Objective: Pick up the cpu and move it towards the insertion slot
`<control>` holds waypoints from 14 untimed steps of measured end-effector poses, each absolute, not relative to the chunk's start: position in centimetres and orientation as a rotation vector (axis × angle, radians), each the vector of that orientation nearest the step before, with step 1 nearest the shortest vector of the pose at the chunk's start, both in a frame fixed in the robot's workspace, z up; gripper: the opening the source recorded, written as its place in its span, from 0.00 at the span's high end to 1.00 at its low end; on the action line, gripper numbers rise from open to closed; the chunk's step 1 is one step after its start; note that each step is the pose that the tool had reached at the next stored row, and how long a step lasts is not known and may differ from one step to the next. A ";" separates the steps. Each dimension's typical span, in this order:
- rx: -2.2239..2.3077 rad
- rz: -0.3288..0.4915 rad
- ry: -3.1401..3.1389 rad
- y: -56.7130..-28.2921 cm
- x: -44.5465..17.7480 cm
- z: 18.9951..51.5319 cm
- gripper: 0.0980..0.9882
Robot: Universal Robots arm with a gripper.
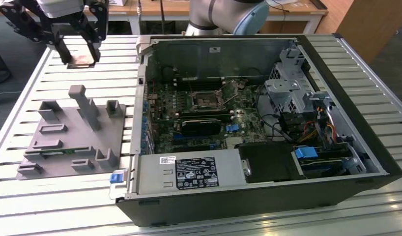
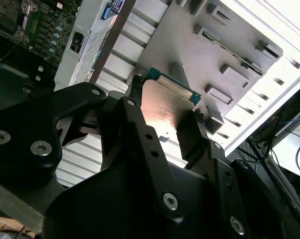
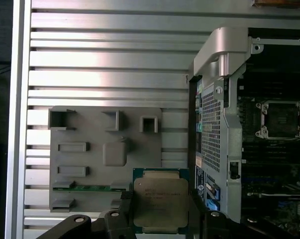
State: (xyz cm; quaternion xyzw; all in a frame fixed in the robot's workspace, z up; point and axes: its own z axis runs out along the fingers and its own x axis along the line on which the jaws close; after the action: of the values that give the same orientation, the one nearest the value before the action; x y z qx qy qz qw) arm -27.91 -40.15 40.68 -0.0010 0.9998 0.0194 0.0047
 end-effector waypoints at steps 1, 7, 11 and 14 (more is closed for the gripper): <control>-0.003 0.061 3.132 -40.2 -27.8 40.7 0.52; -0.003 0.061 3.132 -40.2 -27.4 40.7 0.52; -0.003 0.061 3.132 -40.2 -27.1 40.7 0.52; -0.003 0.061 3.131 -40.2 -26.9 40.7 0.52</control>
State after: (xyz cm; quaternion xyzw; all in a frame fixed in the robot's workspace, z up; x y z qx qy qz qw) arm -26.89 -40.15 40.68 -0.0010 0.9998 0.0194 0.0048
